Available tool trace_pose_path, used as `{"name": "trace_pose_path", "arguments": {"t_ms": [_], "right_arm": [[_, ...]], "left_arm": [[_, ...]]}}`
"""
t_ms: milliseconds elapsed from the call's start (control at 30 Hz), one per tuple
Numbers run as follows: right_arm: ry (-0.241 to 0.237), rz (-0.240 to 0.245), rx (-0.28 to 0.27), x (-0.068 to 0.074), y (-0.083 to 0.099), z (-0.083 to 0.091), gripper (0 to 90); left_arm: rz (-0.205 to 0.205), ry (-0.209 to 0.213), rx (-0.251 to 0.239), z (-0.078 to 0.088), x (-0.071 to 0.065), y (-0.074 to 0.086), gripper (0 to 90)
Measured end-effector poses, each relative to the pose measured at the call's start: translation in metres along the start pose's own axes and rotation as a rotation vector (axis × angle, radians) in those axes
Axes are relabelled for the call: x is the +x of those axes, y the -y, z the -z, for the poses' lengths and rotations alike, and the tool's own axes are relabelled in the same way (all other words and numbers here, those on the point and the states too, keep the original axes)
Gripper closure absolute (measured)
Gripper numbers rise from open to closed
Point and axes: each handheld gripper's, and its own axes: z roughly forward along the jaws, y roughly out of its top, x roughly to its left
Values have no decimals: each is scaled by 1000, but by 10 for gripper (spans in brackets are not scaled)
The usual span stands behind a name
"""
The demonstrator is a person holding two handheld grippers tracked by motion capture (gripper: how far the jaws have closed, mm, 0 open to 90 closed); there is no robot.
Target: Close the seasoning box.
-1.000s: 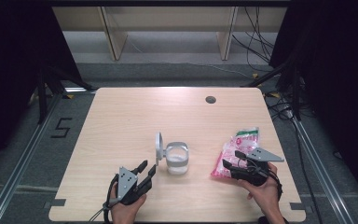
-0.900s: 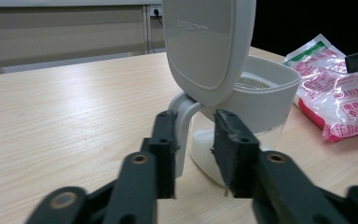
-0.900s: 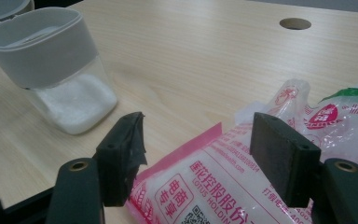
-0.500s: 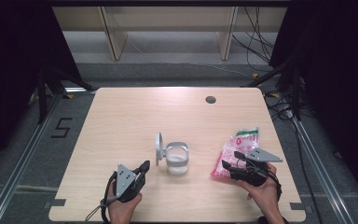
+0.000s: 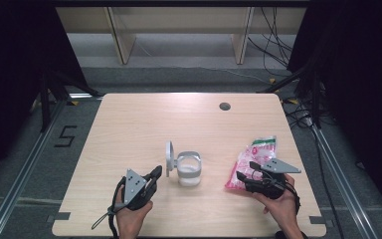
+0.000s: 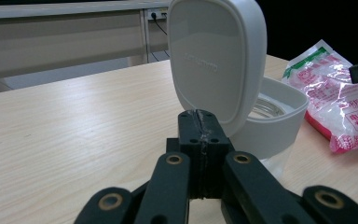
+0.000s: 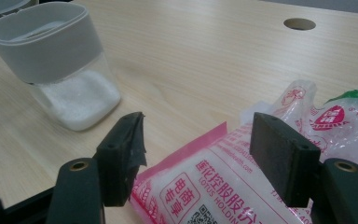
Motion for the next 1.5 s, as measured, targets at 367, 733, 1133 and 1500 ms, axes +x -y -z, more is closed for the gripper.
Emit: {"name": "trace_pose_path", "arguments": {"t_ms": [367, 733, 1133, 1500], "right_arm": [[-1, -1, -3, 0, 0, 0, 362], [-5, -3, 3, 1, 0, 0, 362], [-5, 1, 9, 1, 0, -1, 362], [-7, 2, 4, 2, 1, -1, 362]], "left_arm": [[-7, 12, -9, -8, 0, -8, 887], [-12, 27, -16, -13, -4, -16, 883], [-30, 36, -22, -17, -9, -19, 882], [-62, 47, -15, -21, -17, -21, 884]]}}
